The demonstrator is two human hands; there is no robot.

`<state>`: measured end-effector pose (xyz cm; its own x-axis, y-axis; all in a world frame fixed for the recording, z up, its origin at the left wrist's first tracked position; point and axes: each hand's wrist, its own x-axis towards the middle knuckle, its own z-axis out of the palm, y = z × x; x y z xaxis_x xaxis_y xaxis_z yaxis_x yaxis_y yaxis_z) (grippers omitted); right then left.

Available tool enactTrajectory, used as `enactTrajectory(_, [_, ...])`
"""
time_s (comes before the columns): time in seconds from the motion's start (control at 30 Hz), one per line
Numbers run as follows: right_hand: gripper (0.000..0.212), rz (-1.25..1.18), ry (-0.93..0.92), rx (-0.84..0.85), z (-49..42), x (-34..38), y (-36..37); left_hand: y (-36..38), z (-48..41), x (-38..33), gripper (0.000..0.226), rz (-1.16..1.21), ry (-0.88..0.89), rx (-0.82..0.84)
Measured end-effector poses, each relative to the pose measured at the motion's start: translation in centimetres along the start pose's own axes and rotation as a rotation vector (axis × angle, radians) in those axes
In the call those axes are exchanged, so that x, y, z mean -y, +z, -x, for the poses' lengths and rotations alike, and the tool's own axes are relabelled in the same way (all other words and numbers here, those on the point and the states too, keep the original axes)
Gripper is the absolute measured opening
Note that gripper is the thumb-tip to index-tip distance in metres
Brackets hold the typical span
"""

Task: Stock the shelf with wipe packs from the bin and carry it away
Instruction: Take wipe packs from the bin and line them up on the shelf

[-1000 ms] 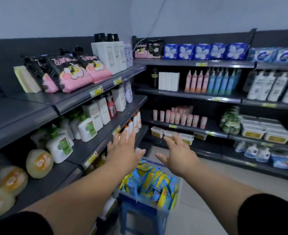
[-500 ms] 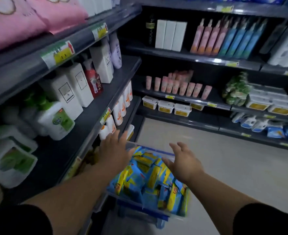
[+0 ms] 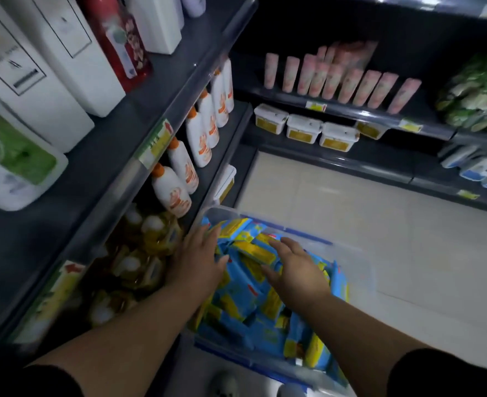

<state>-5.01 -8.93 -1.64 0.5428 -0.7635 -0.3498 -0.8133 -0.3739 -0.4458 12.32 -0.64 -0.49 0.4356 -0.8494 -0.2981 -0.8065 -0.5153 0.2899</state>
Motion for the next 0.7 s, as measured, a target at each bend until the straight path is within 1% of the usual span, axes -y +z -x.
enactTrajectory(0.17, [0.059,0.031,-0.116,-0.046,-5.0,0.1,2.5,2.9,-3.5,0.9,0.063,0.034,0.065,-0.015])
enactTrajectory(0.3, [0.052,0.05,-0.185,-0.057,-7.9,-0.6,4.8,4.5,-5.0,1.7,0.057,0.169,0.134,-0.044])
enactTrajectory(0.4, [0.045,0.058,-0.254,-0.086,-9.2,-1.0,6.1,4.9,-5.6,2.3,0.049,0.229,0.138,-0.065])
enactTrajectory(0.43, [0.042,0.075,-0.291,-0.108,-9.5,-1.0,6.4,4.9,-5.6,2.4,0.048,0.237,0.142,-0.071])
enactTrajectory(0.47, [0.041,0.085,-0.332,-0.165,-9.7,-1.0,6.5,4.7,-5.6,2.4,0.048,0.24,0.146,-0.083])
enactTrajectory(0.5, [0.038,0.087,-0.357,-0.227,-9.7,-1.0,6.4,4.5,-5.5,2.3,0.047,0.243,0.147,-0.099])
enactTrajectory(0.57, [0.031,0.099,-0.384,-0.297,-9.1,-0.6,5.6,3.7,-5.2,2.0,0.045,0.273,0.138,-0.147])
enactTrajectory(0.63, [0.027,0.077,-0.374,-0.334,-8.2,-0.1,4.5,2.7,-4.8,1.6,0.042,0.329,0.121,-0.217])
enactTrajectory(0.7, [0.024,-0.03,-0.312,-0.392,-6.9,0.4,3.1,1.4,-4.2,1.1,0.038,0.398,0.07,-0.307])
